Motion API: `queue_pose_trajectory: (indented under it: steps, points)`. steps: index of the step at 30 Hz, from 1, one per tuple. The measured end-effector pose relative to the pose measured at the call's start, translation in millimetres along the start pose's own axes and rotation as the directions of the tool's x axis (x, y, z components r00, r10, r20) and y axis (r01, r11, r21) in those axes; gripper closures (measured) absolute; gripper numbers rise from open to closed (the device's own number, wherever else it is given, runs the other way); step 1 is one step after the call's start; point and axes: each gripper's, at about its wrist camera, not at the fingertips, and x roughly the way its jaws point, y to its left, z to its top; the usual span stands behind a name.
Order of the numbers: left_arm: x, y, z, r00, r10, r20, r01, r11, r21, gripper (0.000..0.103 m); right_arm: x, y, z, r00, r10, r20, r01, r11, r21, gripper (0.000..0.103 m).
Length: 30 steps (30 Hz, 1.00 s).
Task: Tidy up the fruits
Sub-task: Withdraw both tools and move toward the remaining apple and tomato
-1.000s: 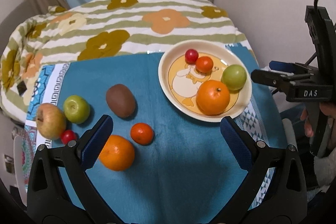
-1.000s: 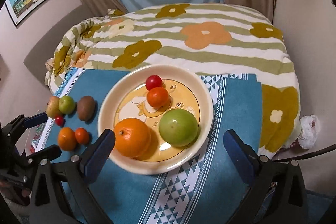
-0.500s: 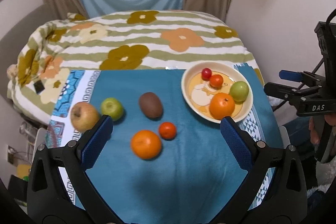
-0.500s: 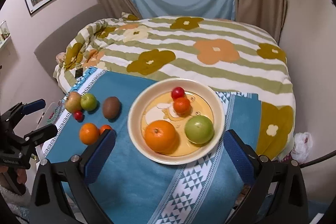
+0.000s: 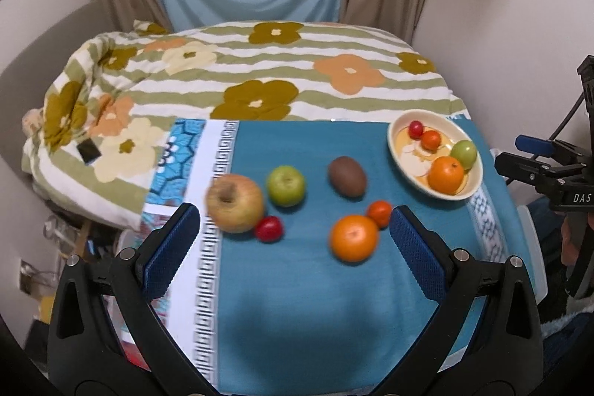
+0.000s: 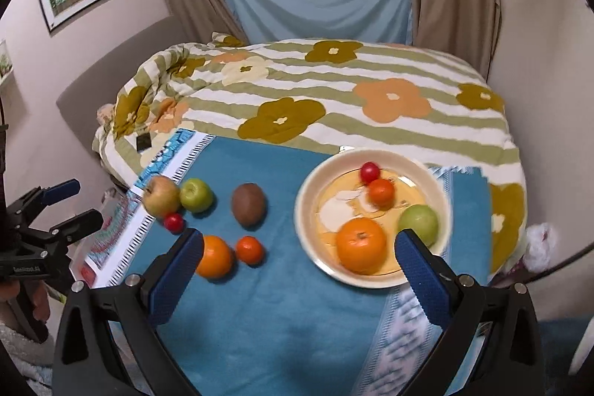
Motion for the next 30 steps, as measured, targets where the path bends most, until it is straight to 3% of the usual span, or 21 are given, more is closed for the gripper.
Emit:
queue_pose_trajectory:
  steps: [10,22,30]
  points:
    - [30.2,66.0,3.1,0.995,-0.083,-0.051,0.085,0.996,0.037,0.0,34.3,58.0,-14.1,0.997,-0.04,-0.067,0.048,0.993,0.112,0.0]
    - [107.5,89.7,3.9,0.968,-0.204,-0.149,0.222,0.968,0.117,0.0,76.3,76.4,-47.3,0.986,-0.124,-0.116,0.152,0.948,0.28,0.0]
    - [146.1,84.9,-4.1,0.952,-0.228,-0.204,0.261,0.953,0.155,0.0,101.6,93.2,-58.5,0.976,-0.151,-0.155,0.19,0.94,0.283,0.004]
